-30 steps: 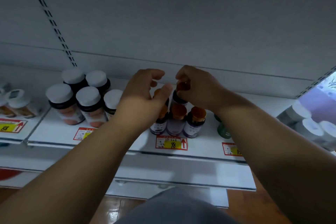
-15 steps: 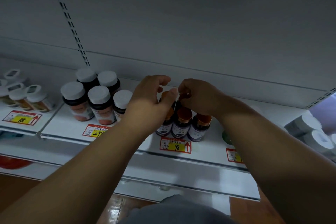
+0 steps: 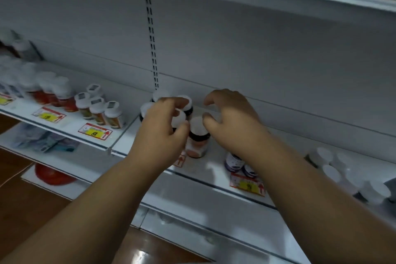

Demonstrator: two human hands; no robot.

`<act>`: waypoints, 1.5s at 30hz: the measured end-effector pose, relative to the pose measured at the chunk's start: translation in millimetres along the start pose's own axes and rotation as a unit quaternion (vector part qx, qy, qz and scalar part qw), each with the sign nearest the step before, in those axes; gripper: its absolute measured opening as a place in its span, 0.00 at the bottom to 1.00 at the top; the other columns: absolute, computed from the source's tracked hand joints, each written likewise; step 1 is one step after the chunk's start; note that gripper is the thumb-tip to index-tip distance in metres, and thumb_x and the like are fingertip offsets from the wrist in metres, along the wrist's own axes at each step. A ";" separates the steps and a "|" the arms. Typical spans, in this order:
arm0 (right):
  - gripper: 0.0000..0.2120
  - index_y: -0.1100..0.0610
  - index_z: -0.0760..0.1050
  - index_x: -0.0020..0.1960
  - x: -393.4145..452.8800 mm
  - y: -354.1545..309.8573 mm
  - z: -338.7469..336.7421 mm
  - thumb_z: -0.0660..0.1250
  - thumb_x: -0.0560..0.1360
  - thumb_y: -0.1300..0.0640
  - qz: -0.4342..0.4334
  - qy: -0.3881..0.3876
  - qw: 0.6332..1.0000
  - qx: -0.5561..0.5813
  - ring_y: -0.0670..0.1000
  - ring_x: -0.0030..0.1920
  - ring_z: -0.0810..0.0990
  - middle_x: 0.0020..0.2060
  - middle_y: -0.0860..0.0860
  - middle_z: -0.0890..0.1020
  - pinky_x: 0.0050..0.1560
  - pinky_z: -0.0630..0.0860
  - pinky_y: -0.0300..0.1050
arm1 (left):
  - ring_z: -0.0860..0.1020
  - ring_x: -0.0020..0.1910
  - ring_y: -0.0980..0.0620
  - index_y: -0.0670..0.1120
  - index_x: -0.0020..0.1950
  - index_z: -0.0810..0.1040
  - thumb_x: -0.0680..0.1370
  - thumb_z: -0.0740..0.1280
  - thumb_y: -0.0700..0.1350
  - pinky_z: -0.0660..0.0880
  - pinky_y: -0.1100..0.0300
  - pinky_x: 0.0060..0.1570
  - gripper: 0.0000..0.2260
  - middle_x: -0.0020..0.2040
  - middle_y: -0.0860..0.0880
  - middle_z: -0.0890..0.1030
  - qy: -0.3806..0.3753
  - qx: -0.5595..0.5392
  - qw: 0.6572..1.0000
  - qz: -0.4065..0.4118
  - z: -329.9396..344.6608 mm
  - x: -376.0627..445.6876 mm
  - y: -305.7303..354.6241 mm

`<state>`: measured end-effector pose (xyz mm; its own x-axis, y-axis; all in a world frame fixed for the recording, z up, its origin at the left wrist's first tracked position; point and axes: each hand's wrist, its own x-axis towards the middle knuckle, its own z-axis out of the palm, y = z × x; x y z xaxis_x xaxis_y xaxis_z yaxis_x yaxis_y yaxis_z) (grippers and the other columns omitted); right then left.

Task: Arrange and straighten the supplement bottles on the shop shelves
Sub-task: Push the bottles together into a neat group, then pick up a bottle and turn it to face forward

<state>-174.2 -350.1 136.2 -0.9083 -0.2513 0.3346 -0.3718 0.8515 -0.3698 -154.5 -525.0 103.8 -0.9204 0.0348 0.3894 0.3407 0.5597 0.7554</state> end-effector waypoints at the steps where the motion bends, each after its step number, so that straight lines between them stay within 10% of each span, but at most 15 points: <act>1: 0.15 0.54 0.75 0.59 5.5 -20.0 6.7 0.66 0.74 0.52 -0.011 0.008 1.000 0.008 0.53 0.56 0.72 0.54 0.51 0.78 0.52 0.70 0.46 | 0.73 0.52 0.65 0.52 0.63 0.74 0.76 0.66 0.45 0.69 0.74 0.46 0.15 0.54 0.57 0.74 0.014 0.001 1.000 -0.010 -18.8 -1.5 -12.7; 8: 0.15 0.52 0.73 0.60 56.0 -187.1 93.7 0.67 0.75 0.52 -0.072 0.017 0.993 0.094 0.51 0.55 0.76 0.53 0.49 0.80 0.55 0.73 0.47 | 0.74 0.49 0.63 0.54 0.60 0.75 0.77 0.68 0.46 0.73 0.59 0.47 0.12 0.52 0.59 0.75 0.030 0.067 0.997 -0.037 -179.8 -33.4 -116.9; 18: 0.09 0.48 0.76 0.53 145.1 -382.9 199.4 0.68 0.73 0.51 -0.159 0.003 0.970 0.185 0.47 0.44 0.75 0.44 0.42 0.73 0.47 0.72 0.42 | 0.75 0.49 0.63 0.57 0.58 0.76 0.76 0.66 0.50 0.69 0.68 0.46 0.10 0.51 0.61 0.77 0.053 0.120 0.984 -0.118 -361.6 -41.8 -241.4; 40: 0.13 0.51 0.76 0.57 484.3 -454.2 391.0 0.67 0.74 0.49 -0.030 -0.027 0.996 0.081 0.46 0.44 0.74 0.51 0.50 0.76 0.34 0.62 0.34 | 0.73 0.47 0.64 0.58 0.60 0.74 0.76 0.65 0.51 0.66 0.75 0.43 0.12 0.48 0.63 0.72 0.062 0.101 0.987 -0.110 -499.1 189.2 -478.3; 45: 0.20 0.51 0.72 0.64 528.8 -454.2 433.3 0.68 0.73 0.49 0.083 -0.093 0.992 -0.002 0.55 0.52 0.77 0.57 0.55 0.75 0.47 0.74 0.44 | 0.71 0.47 0.62 0.55 0.61 0.74 0.77 0.64 0.51 0.66 0.74 0.42 0.13 0.50 0.60 0.71 -0.021 0.109 0.994 -0.011 -520.4 243.9 -525.5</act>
<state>-568.8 -1069.2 105.5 -0.9768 -0.1871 0.1041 -0.2134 0.8900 -0.4028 -458.3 -1241.5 76.1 -0.9360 0.0524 0.3482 0.2748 0.7270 0.6293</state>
